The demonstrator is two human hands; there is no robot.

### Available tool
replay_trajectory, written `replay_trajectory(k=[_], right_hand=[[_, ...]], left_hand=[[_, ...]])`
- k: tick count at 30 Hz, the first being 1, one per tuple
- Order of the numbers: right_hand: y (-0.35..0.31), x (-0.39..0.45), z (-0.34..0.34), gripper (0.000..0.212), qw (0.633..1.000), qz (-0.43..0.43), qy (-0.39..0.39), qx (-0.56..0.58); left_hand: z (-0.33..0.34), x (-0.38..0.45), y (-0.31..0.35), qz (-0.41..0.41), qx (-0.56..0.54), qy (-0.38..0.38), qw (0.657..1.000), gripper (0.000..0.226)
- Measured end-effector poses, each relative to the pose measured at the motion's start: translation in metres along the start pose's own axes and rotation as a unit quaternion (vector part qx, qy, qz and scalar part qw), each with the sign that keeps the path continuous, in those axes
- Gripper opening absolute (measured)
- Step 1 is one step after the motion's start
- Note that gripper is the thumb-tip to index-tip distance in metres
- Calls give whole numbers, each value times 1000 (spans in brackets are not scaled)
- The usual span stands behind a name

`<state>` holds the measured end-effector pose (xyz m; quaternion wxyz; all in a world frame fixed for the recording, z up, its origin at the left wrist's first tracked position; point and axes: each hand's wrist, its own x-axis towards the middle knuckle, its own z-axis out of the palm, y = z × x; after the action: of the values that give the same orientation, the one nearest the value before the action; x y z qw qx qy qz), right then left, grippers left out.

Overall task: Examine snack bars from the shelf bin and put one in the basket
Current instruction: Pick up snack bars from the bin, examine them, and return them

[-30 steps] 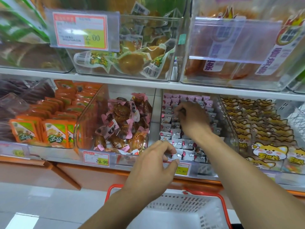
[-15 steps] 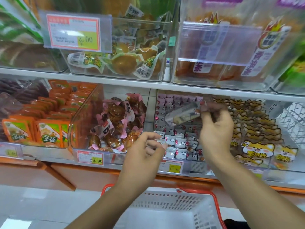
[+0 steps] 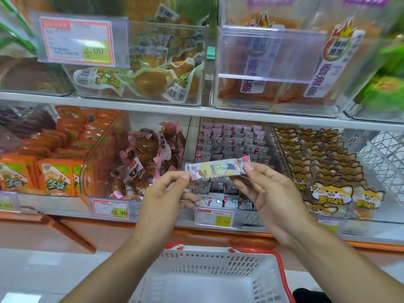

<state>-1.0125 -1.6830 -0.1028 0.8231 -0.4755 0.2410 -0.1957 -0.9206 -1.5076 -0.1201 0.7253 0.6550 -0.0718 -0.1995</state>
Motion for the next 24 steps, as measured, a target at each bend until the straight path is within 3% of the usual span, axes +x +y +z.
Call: replay_trajectory(k=[8,17,24], right_hand=[[-2,-2,-8,8,1000,3,12,-7],[-2,-10,-13,36,966,-45,-158,-200],[1,-7,-11,23,979,-62,-59,-187]], left_hand=[[1,-1,-1,34,68,33,997,21],[3,0,5,-34,-67,27,997,13],[0,1,8,-80,-179,0,981,18]])
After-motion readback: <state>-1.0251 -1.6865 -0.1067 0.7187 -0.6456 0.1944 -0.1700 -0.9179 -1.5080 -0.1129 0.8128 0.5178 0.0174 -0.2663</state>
